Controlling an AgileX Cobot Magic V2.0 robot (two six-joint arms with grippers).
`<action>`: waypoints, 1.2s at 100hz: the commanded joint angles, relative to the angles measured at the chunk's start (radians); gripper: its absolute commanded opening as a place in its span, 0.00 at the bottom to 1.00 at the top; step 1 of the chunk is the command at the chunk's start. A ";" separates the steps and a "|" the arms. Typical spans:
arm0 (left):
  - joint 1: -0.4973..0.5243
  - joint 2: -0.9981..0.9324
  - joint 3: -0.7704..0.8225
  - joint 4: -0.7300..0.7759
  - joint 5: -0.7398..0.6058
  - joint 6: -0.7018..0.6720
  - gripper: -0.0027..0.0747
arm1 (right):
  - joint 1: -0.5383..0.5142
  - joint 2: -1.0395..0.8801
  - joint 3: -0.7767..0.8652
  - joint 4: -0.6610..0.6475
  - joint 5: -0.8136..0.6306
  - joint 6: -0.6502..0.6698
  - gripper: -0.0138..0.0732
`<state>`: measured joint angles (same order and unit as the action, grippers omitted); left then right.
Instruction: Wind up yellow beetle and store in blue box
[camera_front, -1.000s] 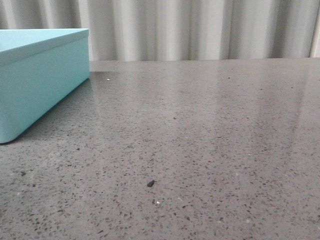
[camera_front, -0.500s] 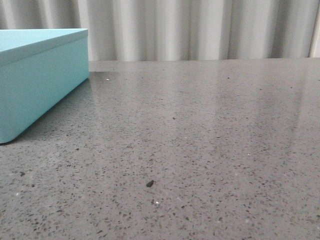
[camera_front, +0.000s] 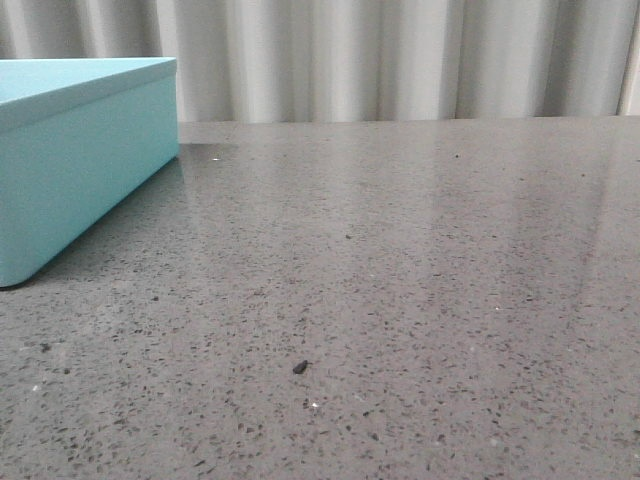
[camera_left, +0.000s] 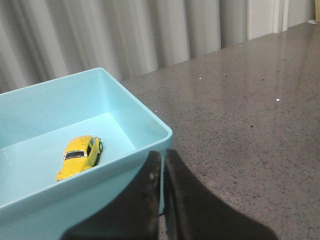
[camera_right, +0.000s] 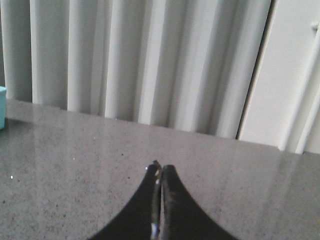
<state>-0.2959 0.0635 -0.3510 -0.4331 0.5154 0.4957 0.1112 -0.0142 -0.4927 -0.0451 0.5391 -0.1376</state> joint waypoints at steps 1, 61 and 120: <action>-0.009 0.012 -0.024 -0.034 -0.073 -0.009 0.01 | 0.001 -0.013 0.012 -0.003 -0.080 -0.003 0.08; -0.009 0.012 -0.024 -0.055 -0.078 -0.009 0.01 | 0.001 -0.013 0.015 0.006 -0.135 -0.003 0.08; -0.009 0.012 0.076 0.058 -0.539 -0.009 0.01 | 0.001 -0.013 0.015 0.028 -0.131 -0.003 0.08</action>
<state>-0.2982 0.0635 -0.2967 -0.4338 0.2651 0.4957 0.1112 -0.0142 -0.4571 -0.0254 0.4842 -0.1376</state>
